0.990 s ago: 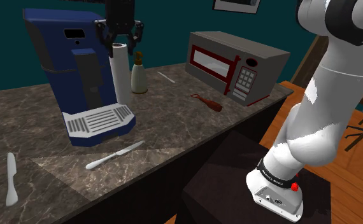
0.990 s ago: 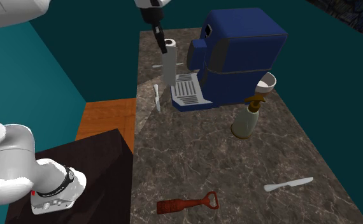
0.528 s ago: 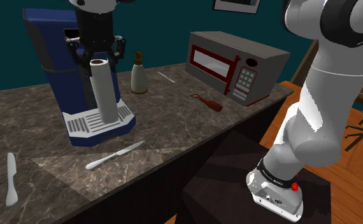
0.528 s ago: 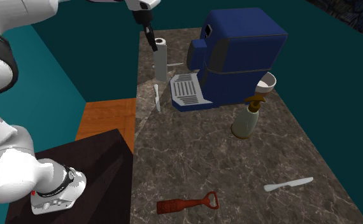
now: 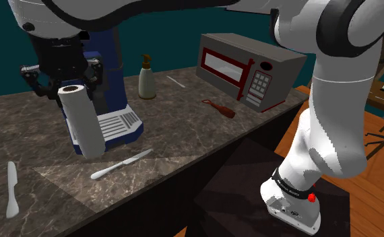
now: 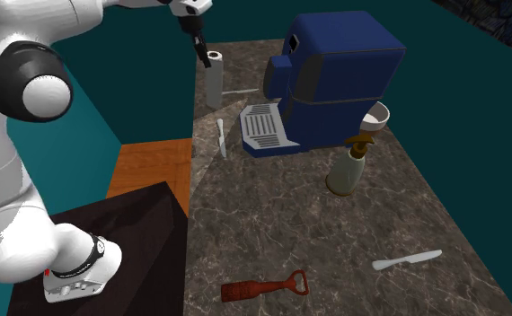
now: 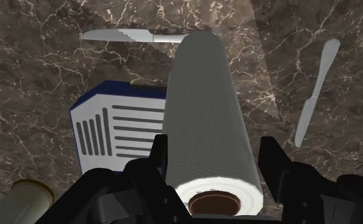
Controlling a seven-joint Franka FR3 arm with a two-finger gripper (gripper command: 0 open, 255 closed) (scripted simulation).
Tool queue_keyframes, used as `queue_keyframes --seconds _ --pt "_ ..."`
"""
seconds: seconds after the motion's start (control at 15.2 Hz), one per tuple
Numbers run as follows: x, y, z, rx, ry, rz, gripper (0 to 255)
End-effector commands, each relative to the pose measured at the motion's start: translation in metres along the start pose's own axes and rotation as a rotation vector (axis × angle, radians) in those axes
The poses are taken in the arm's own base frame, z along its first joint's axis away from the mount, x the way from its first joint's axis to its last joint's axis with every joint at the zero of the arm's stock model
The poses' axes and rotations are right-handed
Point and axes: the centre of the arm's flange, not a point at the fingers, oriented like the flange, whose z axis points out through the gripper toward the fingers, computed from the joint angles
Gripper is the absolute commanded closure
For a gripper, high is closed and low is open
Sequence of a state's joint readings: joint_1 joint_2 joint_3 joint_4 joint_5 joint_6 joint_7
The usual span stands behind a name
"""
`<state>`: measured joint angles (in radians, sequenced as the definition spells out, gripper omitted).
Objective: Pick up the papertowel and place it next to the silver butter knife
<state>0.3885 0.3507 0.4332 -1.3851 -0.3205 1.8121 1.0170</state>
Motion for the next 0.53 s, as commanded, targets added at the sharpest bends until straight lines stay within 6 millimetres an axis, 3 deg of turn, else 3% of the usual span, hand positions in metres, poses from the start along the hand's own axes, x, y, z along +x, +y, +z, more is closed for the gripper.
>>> queue_keyframes --seconds 0.0,0.46 --pt "-0.015 -0.024 0.006 0.000 0.001 0.001 255" --pt "-0.054 -0.105 0.028 0.000 0.001 0.001 255"
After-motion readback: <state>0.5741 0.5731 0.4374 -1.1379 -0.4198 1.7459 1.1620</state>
